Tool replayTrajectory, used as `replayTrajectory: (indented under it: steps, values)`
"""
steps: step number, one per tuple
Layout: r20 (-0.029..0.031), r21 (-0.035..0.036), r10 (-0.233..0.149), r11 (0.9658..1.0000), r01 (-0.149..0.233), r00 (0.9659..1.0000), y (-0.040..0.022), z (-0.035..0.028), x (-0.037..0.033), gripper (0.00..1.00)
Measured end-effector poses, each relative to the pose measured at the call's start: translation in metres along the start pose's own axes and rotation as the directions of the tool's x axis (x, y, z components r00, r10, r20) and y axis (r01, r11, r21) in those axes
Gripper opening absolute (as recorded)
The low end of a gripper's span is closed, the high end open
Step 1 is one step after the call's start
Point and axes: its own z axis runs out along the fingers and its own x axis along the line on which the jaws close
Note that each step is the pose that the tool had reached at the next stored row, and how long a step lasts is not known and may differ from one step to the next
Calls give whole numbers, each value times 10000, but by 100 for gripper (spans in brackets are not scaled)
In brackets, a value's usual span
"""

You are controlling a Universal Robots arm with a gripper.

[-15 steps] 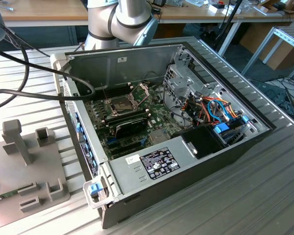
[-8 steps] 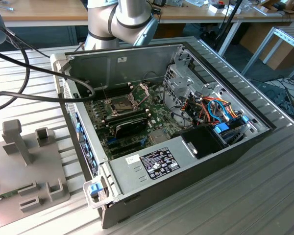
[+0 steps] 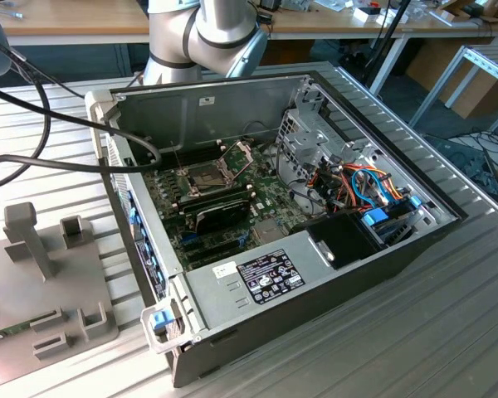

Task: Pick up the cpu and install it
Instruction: 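Pick up the cpu and move it towards the insertion slot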

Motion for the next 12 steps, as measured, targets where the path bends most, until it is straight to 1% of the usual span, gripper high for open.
replayTrajectory:
  steps: [3,4,6,7,8,12]
  values:
    - [-2,87,1,10000,-1,10000,1,34,0,55]
    - [-1,117,1,9999,-1,10000,1,54,-1,55]
    - [0,158,2,9999,-2,10000,1,98,-1,55]
    - [0,172,2,9999,-3,10000,1,110,-1,55]
    - [-1,195,3,9998,-3,10000,1,113,-1,55]
    - [-9,241,4,9997,-3,10000,2,125,-2,55]
